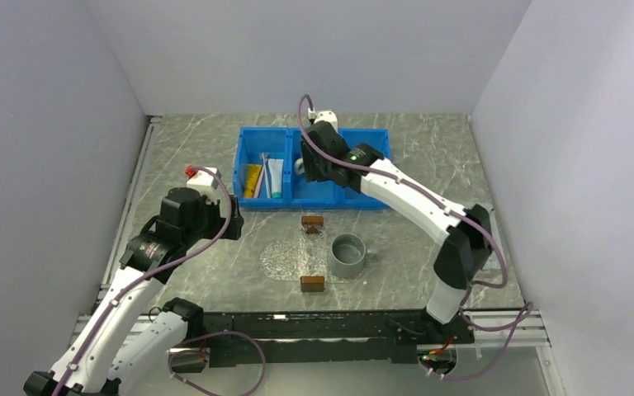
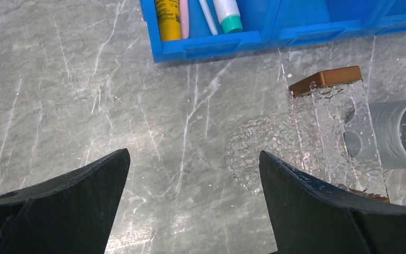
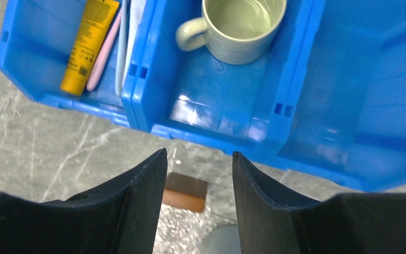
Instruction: Prepare toiletry sets of a toothbrush and toothpaste on the tray
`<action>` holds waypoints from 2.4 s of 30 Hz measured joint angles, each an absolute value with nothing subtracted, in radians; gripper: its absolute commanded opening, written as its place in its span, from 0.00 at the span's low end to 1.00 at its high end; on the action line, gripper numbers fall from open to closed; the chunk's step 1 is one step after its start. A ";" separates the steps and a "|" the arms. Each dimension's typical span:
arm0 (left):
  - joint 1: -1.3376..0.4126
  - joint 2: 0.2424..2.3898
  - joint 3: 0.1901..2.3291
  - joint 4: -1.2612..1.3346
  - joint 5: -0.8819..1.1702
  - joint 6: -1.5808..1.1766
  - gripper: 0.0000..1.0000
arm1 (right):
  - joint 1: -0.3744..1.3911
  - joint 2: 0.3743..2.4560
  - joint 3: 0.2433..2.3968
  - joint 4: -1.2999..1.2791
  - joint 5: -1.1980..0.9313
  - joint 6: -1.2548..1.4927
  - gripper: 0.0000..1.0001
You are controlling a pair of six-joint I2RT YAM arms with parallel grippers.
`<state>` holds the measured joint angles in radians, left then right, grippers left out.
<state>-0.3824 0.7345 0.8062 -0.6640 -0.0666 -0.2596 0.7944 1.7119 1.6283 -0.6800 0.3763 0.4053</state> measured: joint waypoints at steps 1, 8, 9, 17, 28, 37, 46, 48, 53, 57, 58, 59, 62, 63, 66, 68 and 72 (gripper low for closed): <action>-0.382 0.733 0.806 -0.664 -0.067 -0.260 0.99 | 0.792 1.736 1.647 -0.681 0.374 0.418 0.51; -0.382 0.704 0.806 -0.665 -0.066 -0.259 0.99 | 0.778 1.945 1.840 -0.711 0.398 0.574 0.50; -0.382 0.700 0.806 -0.665 -0.066 -0.258 0.99 | 0.776 1.965 1.857 -0.719 0.410 0.603 0.50; -0.382 0.661 0.806 -0.671 -0.065 -0.257 0.99 | 0.739 2.034 1.883 -0.780 0.480 0.872 0.52; -0.382 0.645 0.806 -0.671 -0.065 -0.257 0.99 | 0.699 2.115 1.976 -0.842 0.542 1.144 0.54; -0.382 0.636 0.806 -0.671 -0.065 -0.257 0.99 | 0.670 2.171 1.980 -0.845 0.542 1.243 0.51; -0.382 0.636 0.806 -0.671 -0.064 -0.257 0.99 | 0.638 2.225 1.997 -0.841 0.531 1.283 0.48; -0.382 0.636 0.806 -0.671 -0.064 -0.257 0.99 | 0.635 2.225 1.998 -0.834 0.526 1.285 0.48; -0.382 0.636 0.806 -0.671 -0.064 -0.257 0.99 | 0.624 2.225 1.996 -0.803 0.522 1.286 0.48; -0.382 0.636 0.806 -0.671 -0.064 -0.257 0.99 | 0.612 2.225 1.996 -0.795 0.521 1.286 0.47; -0.382 0.636 0.806 -0.671 -0.064 -0.257 0.99 | 0.610 2.225 1.996 -0.794 0.521 1.286 0.47; -0.382 0.636 0.806 -0.671 -0.064 -0.257 0.99 | 0.607 2.225 1.998 -0.792 0.521 1.286 0.47; -0.382 0.636 0.806 -0.671 -0.064 -0.257 0.99 | 0.603 2.234 2.009 -0.792 0.519 1.286 0.45; -0.382 0.636 0.806 -0.671 -0.064 -0.257 0.99 | 0.603 2.240 2.016 -0.792 0.518 1.286 0.43; -0.382 0.636 0.806 -0.671 -0.064 -0.257 0.99 | 0.603 2.263 2.034 -0.788 0.514 1.286 0.42; -0.382 0.636 0.806 -0.671 -0.064 -0.257 0.99 | 0.603 2.276 2.037 -0.785 0.509 1.286 0.41; -0.382 0.636 0.806 -0.671 -0.064 -0.257 0.99 | 0.604 2.297 2.037 -0.777 0.492 1.286 0.38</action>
